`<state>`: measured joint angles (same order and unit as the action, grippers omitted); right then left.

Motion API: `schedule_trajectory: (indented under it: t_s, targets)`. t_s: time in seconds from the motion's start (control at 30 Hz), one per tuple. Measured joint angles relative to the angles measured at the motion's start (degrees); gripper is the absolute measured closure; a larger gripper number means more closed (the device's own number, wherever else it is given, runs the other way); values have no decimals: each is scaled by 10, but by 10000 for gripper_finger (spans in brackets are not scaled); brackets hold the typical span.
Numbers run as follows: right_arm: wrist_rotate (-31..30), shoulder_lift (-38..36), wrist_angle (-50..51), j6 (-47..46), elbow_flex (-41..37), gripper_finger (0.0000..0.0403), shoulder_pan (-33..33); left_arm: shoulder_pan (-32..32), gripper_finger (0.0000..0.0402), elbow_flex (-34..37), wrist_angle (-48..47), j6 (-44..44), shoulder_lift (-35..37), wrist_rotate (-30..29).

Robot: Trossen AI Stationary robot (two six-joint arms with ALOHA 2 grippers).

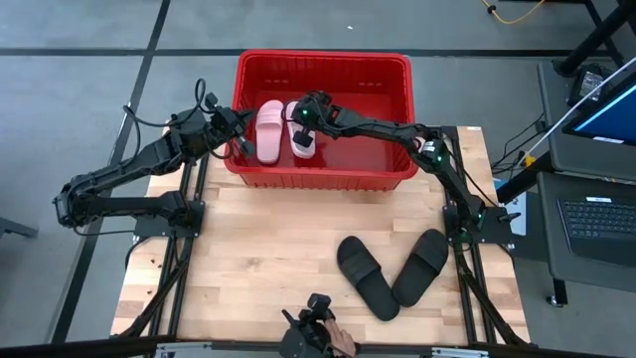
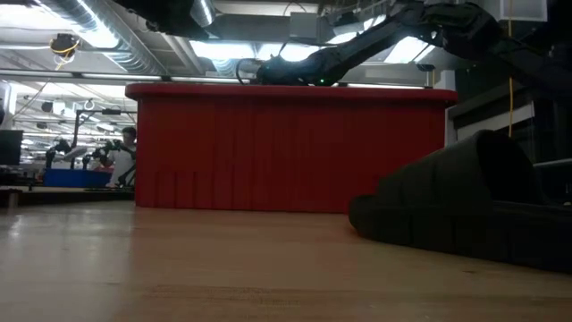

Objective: Pick and place slides into bin
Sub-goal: Put the pink slide into the red bin, then put the left black slide into the red bin

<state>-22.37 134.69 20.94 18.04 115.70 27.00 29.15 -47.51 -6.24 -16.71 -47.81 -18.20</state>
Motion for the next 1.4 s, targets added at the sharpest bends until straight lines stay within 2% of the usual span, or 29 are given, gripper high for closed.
schedule_trajectory:
  t_s: [0.23, 0.33, 0.97, 1.1, 1.4]
  targets:
    - [8, 0, -1, 0, 0, 385, 0, 0, 397, 0, 0, -1, 0, 0]
    - [30, 0, -1, 0, 0, 373, 0, 0, 397, 0, 0, -1, 0, 0]
    - [33, -1, -3, -51, 0, 309, -1, 0, 399, 0, 0, 0, 0, 0]
    - [60, -2, -7, -60, 0, 299, -2, 0, 400, 0, 0, 0, 0, 0]
    - [60, -2, -17, -28, 0, 297, -3, 0, 400, 0, 0, 0, 0, 0]
